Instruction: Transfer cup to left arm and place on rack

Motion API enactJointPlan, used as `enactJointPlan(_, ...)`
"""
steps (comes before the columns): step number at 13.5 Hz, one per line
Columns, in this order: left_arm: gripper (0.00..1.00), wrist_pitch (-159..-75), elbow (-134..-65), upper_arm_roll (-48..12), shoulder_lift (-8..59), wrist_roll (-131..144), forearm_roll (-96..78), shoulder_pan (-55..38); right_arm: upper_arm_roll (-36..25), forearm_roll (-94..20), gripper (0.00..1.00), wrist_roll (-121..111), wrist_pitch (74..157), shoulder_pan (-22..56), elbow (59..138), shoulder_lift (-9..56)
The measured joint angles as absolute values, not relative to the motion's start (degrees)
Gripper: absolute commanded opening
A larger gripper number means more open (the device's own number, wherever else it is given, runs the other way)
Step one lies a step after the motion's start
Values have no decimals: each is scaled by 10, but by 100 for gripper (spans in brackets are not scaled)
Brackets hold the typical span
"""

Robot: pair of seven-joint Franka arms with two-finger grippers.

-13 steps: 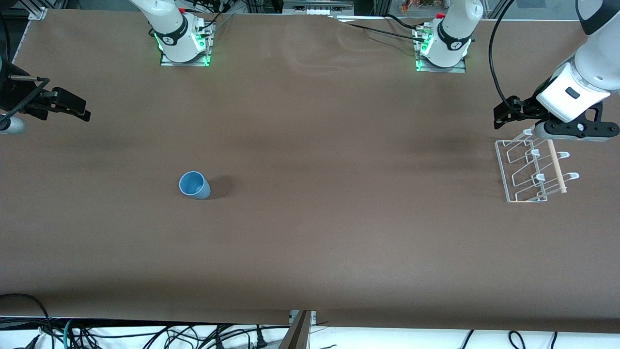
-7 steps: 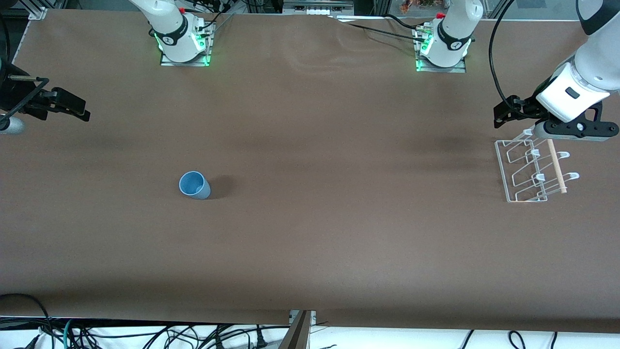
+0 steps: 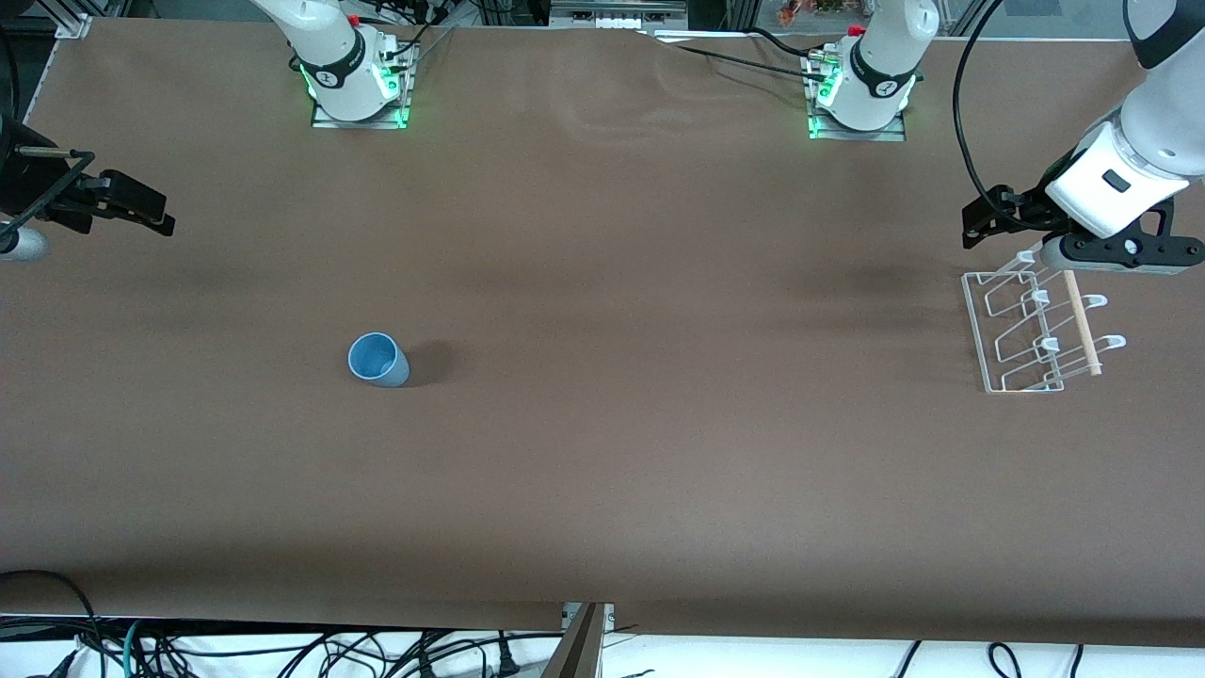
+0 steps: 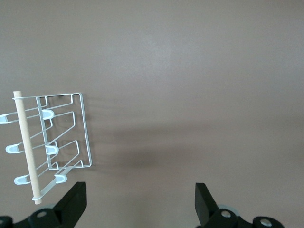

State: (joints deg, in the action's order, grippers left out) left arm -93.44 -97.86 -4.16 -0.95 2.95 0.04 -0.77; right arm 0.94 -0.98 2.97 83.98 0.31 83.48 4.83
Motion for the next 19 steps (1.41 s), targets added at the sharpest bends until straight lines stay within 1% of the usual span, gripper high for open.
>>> enactJointPlan(4,100,-934,-979,-42,-9,29,0,-8,9,-10,99,30,842,3,835,51)
enactJointPlan(7,100,-934,-979,-42,-9,29,0,-8,10,-10,100,30,851,3,835,69)
enactJointPlan(14,100,-934,-979,-42,-9,29,0,-8,11,-10,100,29,877,11,835,142)
enactJointPlan(19,100,-934,-979,-42,-9,29,0,-8,13,-10,100,31,920,54,835,193)
